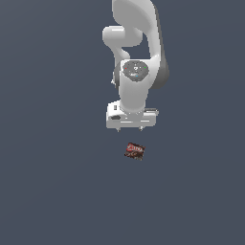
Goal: Pick up the object and move it to a goal position.
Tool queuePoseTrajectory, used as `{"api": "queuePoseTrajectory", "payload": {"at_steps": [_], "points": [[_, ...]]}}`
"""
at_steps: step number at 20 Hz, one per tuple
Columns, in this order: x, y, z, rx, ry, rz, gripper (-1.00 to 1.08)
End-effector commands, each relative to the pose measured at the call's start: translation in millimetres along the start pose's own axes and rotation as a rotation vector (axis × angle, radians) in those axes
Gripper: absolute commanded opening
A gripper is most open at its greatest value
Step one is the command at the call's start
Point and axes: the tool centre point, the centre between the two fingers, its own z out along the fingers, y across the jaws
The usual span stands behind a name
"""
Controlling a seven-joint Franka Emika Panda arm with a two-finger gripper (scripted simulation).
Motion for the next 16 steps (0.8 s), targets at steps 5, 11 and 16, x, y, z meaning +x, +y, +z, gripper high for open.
{"api": "queuePoseTrajectory", "payload": {"at_steps": [5, 11, 16], "points": [[-1.2, 3.4, 2.0, 0.001, -0.009, 0.010, 1.00], [-4.3, 12.3, 7.5, 0.003, -0.031, 0.032, 1.00], [-4.3, 11.9, 6.8, 0.003, -0.030, 0.036, 1.00]]}}
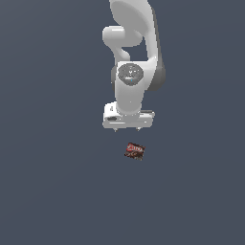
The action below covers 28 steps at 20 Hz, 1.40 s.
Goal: Pick up the object and move it to a goal position.
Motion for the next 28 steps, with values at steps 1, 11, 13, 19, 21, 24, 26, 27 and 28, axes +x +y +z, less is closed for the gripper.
{"api": "queuePoseTrajectory", "payload": {"at_steps": [1, 11, 13, 19, 21, 24, 26, 27, 28], "points": [[-0.1, -0.1, -0.3, 0.000, 0.000, 0.002, 1.00], [4.0, -2.0, 5.5, -0.005, 0.004, -0.081, 1.00], [5.6, -2.9, 7.7, -0.008, 0.005, -0.114, 1.00], [12.1, -6.6, 16.9, -0.015, 0.012, -0.248, 1.00], [14.7, -8.2, 20.7, -0.018, 0.014, -0.305, 1.00], [19.0, -11.1, 27.0, -0.023, 0.019, -0.397, 1.00], [21.8, -13.1, 31.2, -0.026, 0.021, -0.458, 1.00], [23.2, -14.1, 33.2, -0.027, 0.023, -0.489, 1.00], [24.6, -15.1, 35.3, -0.028, 0.025, -0.520, 1.00]]}}
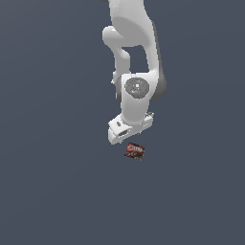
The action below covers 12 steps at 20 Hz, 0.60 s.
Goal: Pick up the object and move it to a goal position.
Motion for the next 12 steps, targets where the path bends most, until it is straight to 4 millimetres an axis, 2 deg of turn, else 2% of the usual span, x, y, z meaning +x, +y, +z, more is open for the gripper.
{"api": "queuePoseTrajectory", "payload": {"at_steps": [1, 12], "points": [[4.3, -0.9, 5.3, -0.003, 0.004, -0.078, 1.00], [22.7, -6.3, 27.8, -0.016, 0.026, -0.415, 1.00]]}}
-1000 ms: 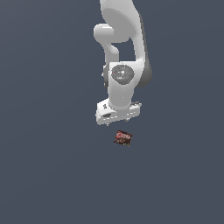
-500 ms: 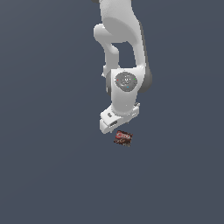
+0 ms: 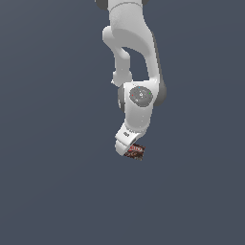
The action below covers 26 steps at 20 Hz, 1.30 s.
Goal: Pick up the object and move it to a goal position.
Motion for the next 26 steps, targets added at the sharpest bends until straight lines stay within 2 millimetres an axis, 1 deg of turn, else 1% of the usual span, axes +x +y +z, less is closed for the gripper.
{"api": "queuePoseTrajectory", "payload": {"at_steps": [1, 7, 13, 22, 26], "points": [[4.4, 0.1, 5.1, -0.003, 0.006, -0.078, 1.00], [12.9, -0.1, 14.8, -0.010, 0.018, -0.225, 1.00], [18.3, -0.4, 20.7, -0.014, 0.026, -0.317, 1.00], [20.1, -0.6, 23.3, -0.016, 0.029, -0.349, 1.00], [20.3, -0.7, 32.3, -0.016, 0.029, -0.350, 1.00]]}}
